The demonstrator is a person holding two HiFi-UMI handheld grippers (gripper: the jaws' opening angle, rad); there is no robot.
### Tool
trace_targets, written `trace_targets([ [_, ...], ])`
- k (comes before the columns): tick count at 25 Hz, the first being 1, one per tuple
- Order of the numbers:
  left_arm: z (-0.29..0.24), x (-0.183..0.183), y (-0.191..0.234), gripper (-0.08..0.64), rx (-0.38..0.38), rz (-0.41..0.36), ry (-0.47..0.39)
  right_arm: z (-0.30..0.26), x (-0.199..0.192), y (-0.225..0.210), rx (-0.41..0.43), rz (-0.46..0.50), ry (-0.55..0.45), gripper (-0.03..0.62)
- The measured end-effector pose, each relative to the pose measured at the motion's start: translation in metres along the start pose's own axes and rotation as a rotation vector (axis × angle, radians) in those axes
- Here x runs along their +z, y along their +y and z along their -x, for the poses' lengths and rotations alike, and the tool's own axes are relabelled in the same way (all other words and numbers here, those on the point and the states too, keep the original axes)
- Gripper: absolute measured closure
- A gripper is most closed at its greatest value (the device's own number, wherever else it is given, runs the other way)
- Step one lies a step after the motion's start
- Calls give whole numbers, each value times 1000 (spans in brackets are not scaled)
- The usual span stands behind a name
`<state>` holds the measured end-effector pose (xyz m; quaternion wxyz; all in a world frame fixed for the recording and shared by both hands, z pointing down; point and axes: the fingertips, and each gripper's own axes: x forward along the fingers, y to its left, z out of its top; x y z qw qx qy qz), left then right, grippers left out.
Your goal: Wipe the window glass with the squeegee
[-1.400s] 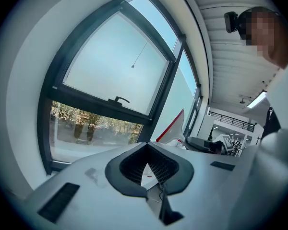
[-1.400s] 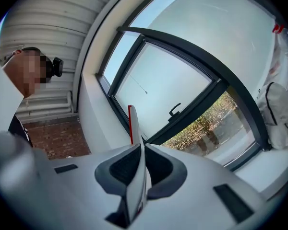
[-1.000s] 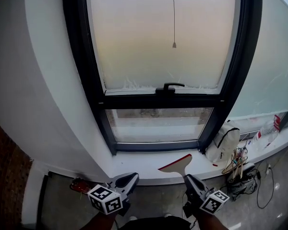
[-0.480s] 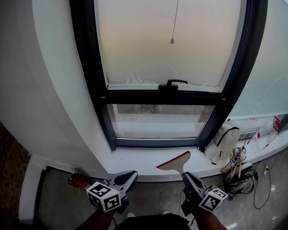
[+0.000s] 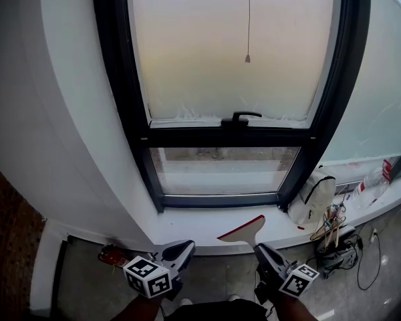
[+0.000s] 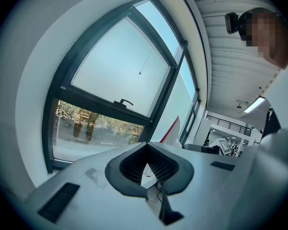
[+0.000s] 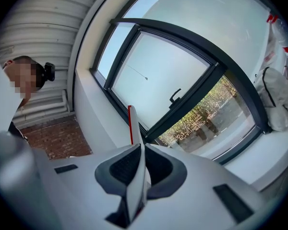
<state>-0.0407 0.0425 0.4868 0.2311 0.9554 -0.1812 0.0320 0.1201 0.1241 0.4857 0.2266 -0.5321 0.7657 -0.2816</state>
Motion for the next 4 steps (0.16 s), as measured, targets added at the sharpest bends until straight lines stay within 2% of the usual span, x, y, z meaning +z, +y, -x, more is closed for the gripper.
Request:
trace_targets([
  [4,-2,1,-1,560,-3,0,-1,-2,-1,1,11,-1,-1,571],
])
